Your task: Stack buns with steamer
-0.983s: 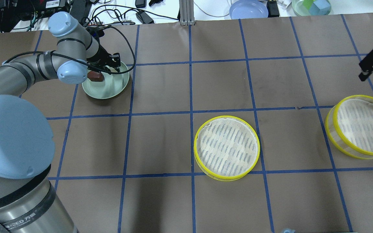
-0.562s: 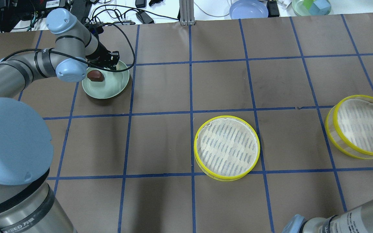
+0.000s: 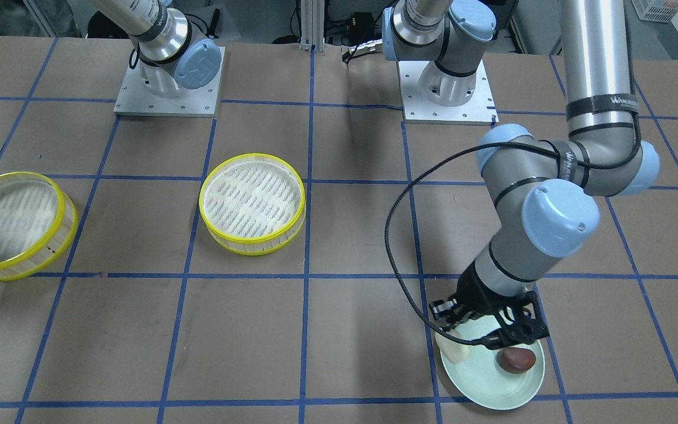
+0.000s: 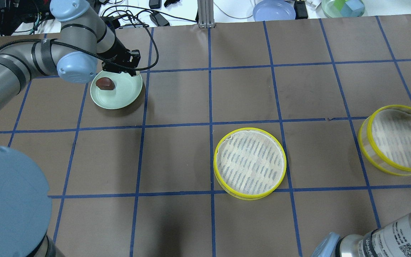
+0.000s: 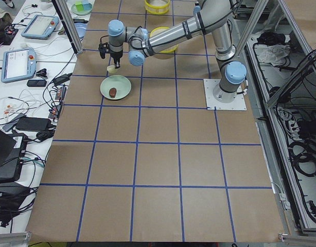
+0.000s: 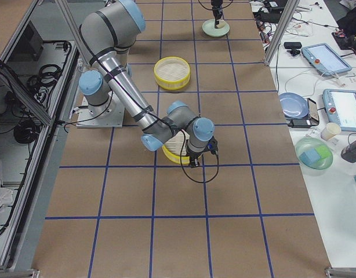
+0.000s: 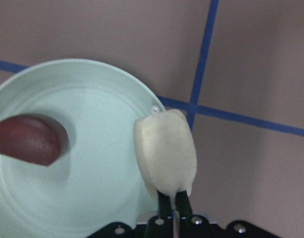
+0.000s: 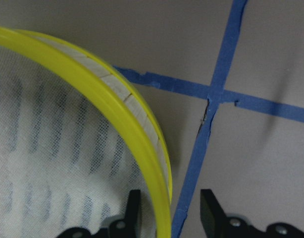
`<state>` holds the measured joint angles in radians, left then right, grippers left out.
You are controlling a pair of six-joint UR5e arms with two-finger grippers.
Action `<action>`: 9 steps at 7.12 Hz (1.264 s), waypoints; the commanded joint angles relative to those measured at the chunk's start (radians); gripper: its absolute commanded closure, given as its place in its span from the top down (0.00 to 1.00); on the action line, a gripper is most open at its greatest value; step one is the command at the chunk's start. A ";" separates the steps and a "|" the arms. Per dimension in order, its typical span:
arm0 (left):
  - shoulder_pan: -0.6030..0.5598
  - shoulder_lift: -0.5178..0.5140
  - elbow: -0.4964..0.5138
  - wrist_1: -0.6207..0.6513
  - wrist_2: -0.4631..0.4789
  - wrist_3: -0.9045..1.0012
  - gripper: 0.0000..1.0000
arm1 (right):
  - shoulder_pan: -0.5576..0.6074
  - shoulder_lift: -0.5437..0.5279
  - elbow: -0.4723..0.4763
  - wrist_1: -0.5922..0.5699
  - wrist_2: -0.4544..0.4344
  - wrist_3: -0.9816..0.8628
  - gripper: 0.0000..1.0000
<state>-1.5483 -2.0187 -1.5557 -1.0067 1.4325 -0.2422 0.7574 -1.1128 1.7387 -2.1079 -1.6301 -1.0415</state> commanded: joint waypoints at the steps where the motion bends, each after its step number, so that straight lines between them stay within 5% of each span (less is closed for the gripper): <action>1: -0.146 0.061 -0.003 -0.110 -0.006 -0.174 0.00 | -0.001 -0.001 0.001 0.000 -0.001 -0.002 0.00; 4: -0.310 0.115 -0.026 -0.196 -0.131 -0.361 0.00 | -0.001 -0.075 -0.024 0.028 -0.001 0.003 0.00; 7: -0.491 0.121 -0.084 -0.179 -0.135 -0.547 0.00 | 0.034 -0.246 -0.154 0.384 -0.004 0.056 0.00; 9: -0.541 0.108 -0.124 -0.178 -0.141 -0.557 0.00 | 0.120 -0.310 -0.153 0.446 -0.008 0.181 0.00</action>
<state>-2.0555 -1.9007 -1.6558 -1.1871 1.2947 -0.7817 0.8274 -1.3771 1.5925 -1.7181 -1.6375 -0.9508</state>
